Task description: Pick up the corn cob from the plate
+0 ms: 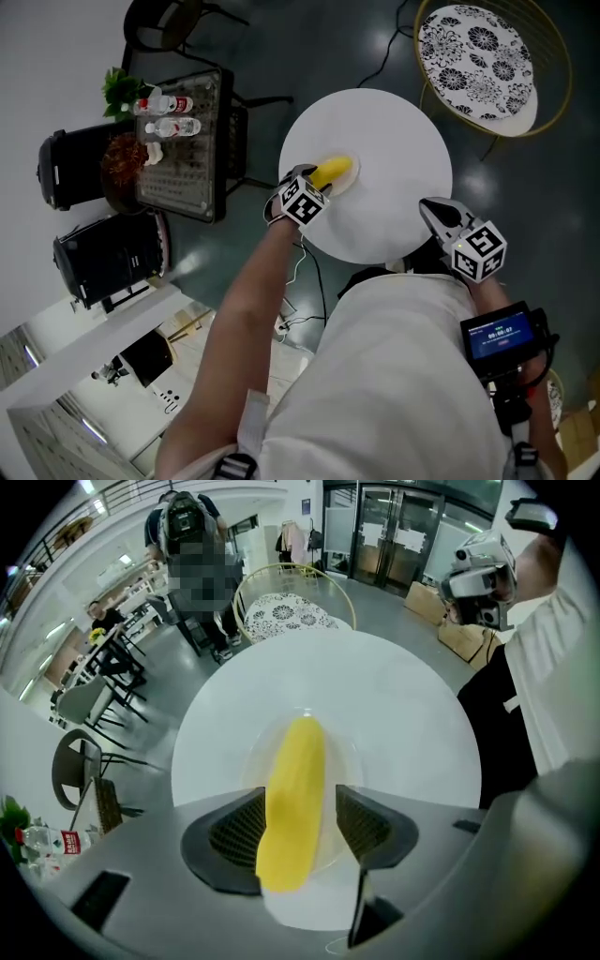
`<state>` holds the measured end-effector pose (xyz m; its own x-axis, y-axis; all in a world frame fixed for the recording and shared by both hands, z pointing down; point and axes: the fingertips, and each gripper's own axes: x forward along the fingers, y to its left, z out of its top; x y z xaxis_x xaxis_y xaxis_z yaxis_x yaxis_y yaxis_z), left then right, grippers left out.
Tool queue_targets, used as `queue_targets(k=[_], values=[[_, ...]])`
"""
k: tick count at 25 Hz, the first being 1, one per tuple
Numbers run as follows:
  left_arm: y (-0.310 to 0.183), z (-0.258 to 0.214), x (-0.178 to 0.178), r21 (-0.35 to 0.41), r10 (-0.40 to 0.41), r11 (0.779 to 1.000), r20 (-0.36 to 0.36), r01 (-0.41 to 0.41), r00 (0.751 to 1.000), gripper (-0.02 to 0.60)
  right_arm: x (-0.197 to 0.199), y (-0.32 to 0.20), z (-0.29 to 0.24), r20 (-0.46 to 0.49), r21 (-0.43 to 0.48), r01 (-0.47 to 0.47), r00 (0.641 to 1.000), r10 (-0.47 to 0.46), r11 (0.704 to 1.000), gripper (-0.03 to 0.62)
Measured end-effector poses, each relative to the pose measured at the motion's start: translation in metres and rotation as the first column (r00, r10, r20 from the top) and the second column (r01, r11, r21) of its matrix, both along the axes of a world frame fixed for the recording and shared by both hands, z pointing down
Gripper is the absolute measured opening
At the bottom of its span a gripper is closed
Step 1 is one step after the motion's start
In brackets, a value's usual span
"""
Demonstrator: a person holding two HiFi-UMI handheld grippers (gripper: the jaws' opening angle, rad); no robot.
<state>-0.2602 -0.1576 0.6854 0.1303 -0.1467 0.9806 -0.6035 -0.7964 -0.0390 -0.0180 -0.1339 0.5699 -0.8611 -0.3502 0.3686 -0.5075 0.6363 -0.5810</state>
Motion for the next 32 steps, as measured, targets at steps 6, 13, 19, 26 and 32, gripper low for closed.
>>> queue_targets(k=[6, 13, 19, 26, 32], values=[[-0.003, 0.016, -0.007, -0.048, 0.080, 0.996, 0.083, -0.077, 0.993, 0.221, 0.006, -0.001, 0.005, -0.003, -0.019, -0.030, 1.000, 0.030, 0.999, 0.006], [-0.009, 0.023, 0.005, -0.103, 0.174, 0.982, 0.149, -0.160, 0.973, 0.221, 0.024, -0.012, 0.005, 0.003, -0.020, -0.045, 0.999, 0.045, 0.999, 0.006], [-0.007, 0.028, 0.002, -0.111, 0.216, 0.974, 0.194, -0.197, 0.957, 0.221, 0.026, -0.008, 0.005, 0.006, -0.023, -0.053, 0.999, 0.053, 0.998, 0.006], [-0.001, 0.025, -0.001, -0.074, 0.141, 0.989, 0.155, -0.131, 0.978, 0.222, 0.019, 0.002, 0.011, -0.004, -0.015, -0.046, 0.999, 0.046, 0.999, 0.006], [0.001, 0.008, 0.007, -0.025, 0.040, 0.999, 0.078, -0.038, 0.996, 0.222, 0.011, 0.000, 0.006, 0.000, 0.009, -0.016, 1.000, 0.016, 1.000, 0.006]])
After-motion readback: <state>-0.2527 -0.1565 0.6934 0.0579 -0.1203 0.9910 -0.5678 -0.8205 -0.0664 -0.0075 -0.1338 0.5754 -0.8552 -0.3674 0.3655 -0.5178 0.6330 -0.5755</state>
